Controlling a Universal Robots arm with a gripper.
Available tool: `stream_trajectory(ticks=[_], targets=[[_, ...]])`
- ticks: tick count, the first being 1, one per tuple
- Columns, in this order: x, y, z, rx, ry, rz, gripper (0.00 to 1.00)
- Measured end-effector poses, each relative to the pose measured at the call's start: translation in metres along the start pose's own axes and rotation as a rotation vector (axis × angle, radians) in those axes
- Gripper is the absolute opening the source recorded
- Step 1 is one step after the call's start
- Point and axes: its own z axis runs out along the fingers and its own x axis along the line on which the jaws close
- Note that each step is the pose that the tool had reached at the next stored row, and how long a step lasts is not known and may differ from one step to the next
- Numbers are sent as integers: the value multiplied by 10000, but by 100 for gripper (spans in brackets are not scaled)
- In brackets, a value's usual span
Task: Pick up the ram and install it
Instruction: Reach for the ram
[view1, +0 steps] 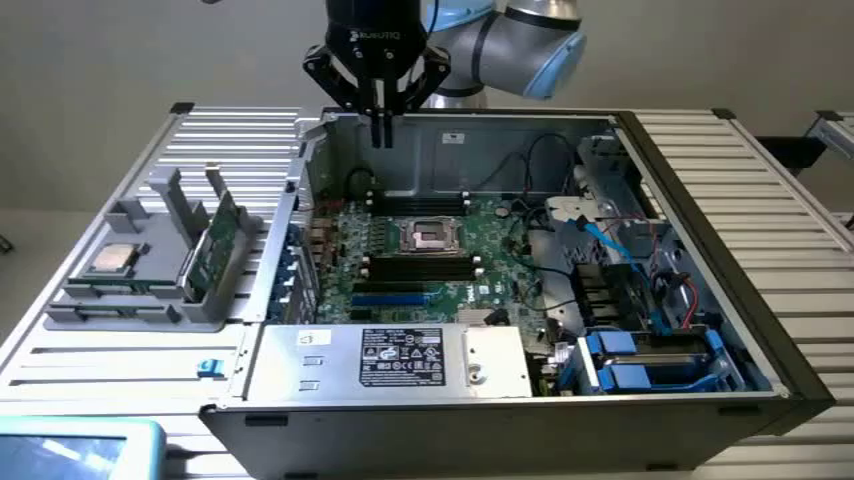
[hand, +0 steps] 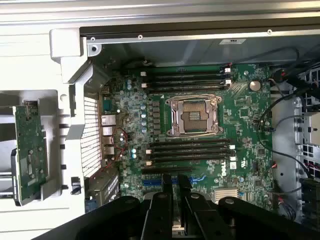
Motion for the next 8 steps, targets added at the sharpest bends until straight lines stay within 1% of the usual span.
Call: stream_trajectory(ticks=[8], targets=[[0, 0, 0, 0, 0, 0, 17]])
